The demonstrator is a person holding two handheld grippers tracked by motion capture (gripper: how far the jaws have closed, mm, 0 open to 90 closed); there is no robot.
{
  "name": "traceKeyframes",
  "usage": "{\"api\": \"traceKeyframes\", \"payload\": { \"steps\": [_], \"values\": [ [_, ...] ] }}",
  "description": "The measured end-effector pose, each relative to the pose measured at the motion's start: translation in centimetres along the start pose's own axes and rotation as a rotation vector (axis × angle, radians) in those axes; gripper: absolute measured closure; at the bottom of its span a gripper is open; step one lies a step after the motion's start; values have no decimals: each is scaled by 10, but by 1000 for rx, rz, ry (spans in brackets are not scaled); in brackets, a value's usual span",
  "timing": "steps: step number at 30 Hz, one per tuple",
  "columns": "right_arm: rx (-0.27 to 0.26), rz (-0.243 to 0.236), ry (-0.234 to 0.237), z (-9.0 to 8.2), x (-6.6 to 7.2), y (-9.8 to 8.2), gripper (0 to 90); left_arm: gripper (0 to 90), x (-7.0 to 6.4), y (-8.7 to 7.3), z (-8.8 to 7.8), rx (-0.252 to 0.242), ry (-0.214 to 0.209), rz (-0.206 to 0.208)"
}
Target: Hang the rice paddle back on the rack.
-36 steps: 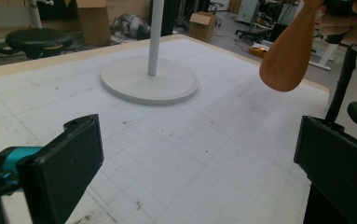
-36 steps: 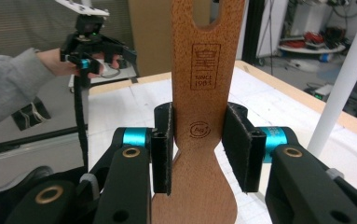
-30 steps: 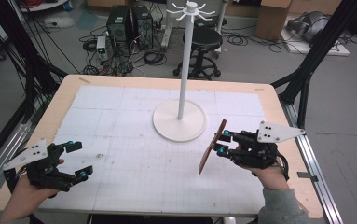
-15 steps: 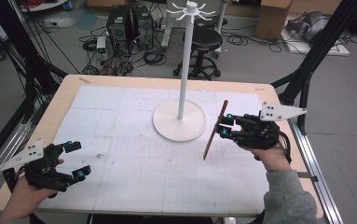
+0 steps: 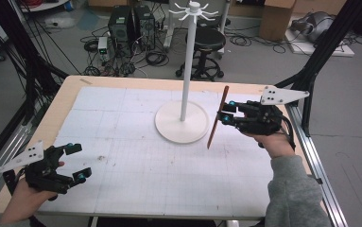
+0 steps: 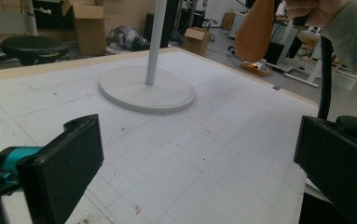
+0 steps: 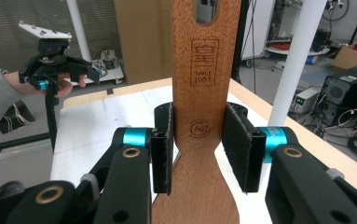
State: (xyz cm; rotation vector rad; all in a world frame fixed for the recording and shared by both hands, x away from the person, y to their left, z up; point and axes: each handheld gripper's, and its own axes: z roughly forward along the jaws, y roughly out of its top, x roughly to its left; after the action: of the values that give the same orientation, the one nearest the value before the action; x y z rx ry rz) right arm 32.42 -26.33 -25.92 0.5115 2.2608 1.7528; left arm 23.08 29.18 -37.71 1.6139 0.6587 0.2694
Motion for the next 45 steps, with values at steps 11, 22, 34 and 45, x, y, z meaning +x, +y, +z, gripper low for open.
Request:
{"api": "traceKeyframes", "payload": {
  "steps": [11,22,34,45],
  "values": [
    [8,-34,-5,8,-18,20,642,18,2,1,-5,-26,-19,-15],
    [61,-10,-57,26,-36,47,642,18,8,-6,-6,-15,-8,-32],
    [41,4,-76,25,-63,61,642,18,11,-8,-7,19,11,-17],
    [18,-9,-76,23,-69,85,642,18,11,-6,-9,0,3,-23]
  ]
}}
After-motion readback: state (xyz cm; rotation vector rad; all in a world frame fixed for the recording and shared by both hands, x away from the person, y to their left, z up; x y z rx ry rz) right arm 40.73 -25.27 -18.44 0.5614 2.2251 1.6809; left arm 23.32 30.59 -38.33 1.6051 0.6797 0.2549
